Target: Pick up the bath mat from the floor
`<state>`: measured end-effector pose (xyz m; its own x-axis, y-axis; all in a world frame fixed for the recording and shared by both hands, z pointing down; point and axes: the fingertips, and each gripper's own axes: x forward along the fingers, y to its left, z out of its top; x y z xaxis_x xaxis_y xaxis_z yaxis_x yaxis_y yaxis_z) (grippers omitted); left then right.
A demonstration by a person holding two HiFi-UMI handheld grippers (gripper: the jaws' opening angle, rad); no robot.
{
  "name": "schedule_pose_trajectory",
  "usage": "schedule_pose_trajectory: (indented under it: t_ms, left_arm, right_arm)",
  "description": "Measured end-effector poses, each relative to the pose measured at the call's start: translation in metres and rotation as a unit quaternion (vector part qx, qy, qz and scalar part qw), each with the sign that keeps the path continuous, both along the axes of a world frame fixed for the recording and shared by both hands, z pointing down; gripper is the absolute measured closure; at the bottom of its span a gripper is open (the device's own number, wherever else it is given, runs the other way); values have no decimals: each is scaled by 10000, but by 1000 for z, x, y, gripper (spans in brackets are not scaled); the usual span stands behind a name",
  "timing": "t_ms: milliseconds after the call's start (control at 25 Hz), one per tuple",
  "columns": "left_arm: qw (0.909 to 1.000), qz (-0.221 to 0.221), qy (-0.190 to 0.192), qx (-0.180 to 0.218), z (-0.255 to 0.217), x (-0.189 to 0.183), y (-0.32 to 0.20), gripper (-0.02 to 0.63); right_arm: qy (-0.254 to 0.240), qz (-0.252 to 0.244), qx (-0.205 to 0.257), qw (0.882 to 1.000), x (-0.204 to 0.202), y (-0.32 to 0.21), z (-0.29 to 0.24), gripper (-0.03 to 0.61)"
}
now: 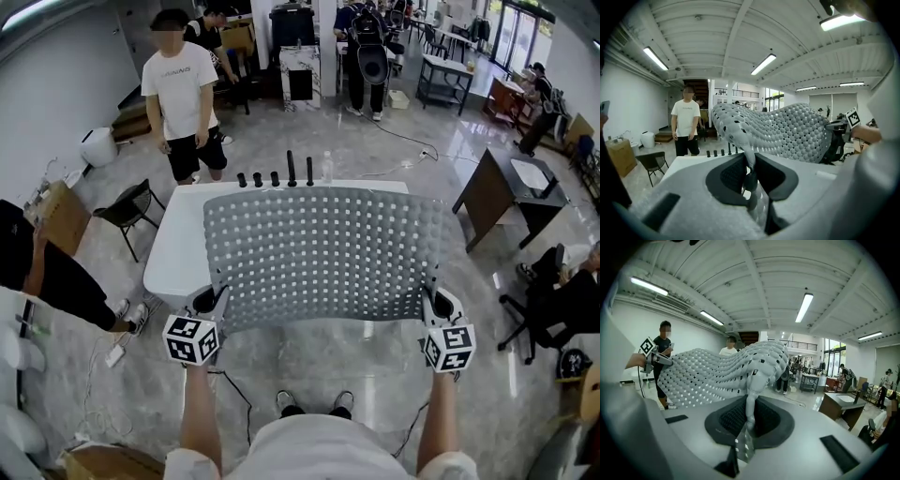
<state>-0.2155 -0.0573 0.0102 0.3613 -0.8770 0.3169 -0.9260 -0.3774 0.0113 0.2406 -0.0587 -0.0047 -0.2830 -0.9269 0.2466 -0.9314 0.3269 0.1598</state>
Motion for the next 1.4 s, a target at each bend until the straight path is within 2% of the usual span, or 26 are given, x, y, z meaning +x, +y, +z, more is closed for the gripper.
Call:
schedule_pose_trajectory:
  t_ms: [240,400,520,760,1040,1400]
  left_arm:
    - [9990,-14,-108,424,-51,0,1,554]
    - [9981,-149,-42,595,-62,-6,12,554]
    - [9978,-187,40,632,-62,-9,14,554]
    - [9976,-191,-100,655,-66,-13,20,554]
    - [9970,-276,-73,714,-64,-13,26,554]
    - [9961,-323,-64,815,-82,-14,23,554]
  right_arm:
    - [-46,-38,469,9989,-6,0,-54,548]
    - [-8,-66,650,9979,-6,9,-67,549]
    - [17,-79,720,9974,-7,11,-66,549]
    - [53,-150,720,9973,-20,16,-67,549]
    - [-3,-90,781,9969,-10,22,-63,549]
    - [64,-104,906,9958,-9,21,-84,549]
